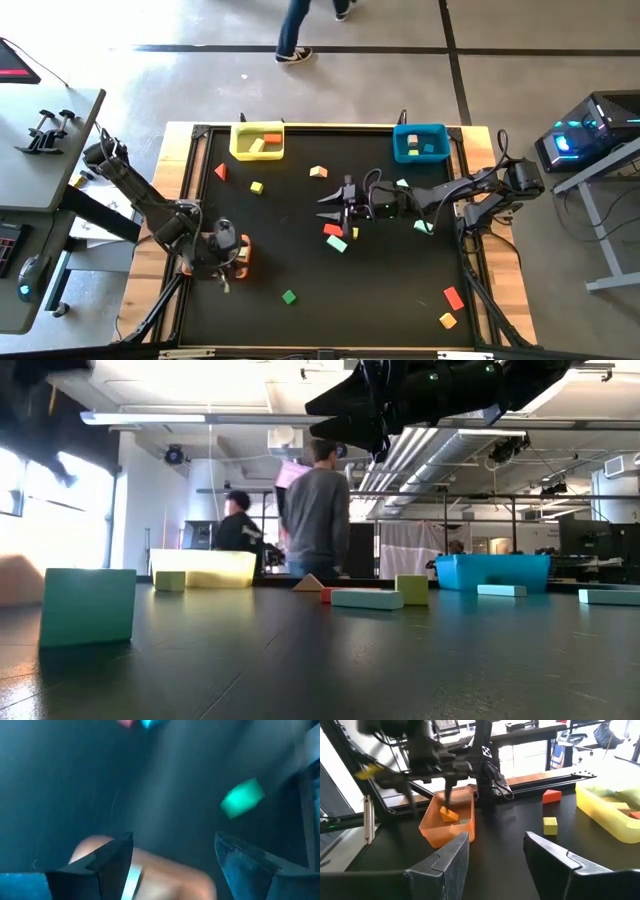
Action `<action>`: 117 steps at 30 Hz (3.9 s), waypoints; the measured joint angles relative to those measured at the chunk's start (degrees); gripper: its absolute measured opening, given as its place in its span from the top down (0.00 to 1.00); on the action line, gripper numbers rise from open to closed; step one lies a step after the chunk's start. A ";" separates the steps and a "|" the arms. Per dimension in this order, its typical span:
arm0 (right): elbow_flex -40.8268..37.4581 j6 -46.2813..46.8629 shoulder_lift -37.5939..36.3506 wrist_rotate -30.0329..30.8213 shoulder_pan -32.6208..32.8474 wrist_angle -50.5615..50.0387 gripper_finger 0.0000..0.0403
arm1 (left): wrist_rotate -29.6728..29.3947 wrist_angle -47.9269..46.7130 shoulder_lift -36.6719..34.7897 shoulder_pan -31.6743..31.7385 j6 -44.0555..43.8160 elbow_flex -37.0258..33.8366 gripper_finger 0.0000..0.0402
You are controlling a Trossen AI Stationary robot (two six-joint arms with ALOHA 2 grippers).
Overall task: Sort blocks by size
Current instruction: Put the light green wooden block into the blue bin
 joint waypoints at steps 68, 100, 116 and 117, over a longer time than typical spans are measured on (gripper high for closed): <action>-9.99 7.69 11.68 13.35 14.78 -4.94 0.43 | 24.73 90.70 28.72 34.04 48.80 -11.63 0.33; -10.20 -3.20 19.78 0.12 8.92 5.88 0.43 | 24.73 90.75 28.70 34.04 47.84 -11.65 0.33; -12.79 -3.65 19.89 1.38 9.11 5.85 0.67 | 24.46 90.64 28.70 34.04 47.84 -11.65 0.33; -12.81 -3.70 19.90 1.41 9.14 5.94 0.67 | 24.46 90.64 28.70 34.04 47.84 -11.65 0.33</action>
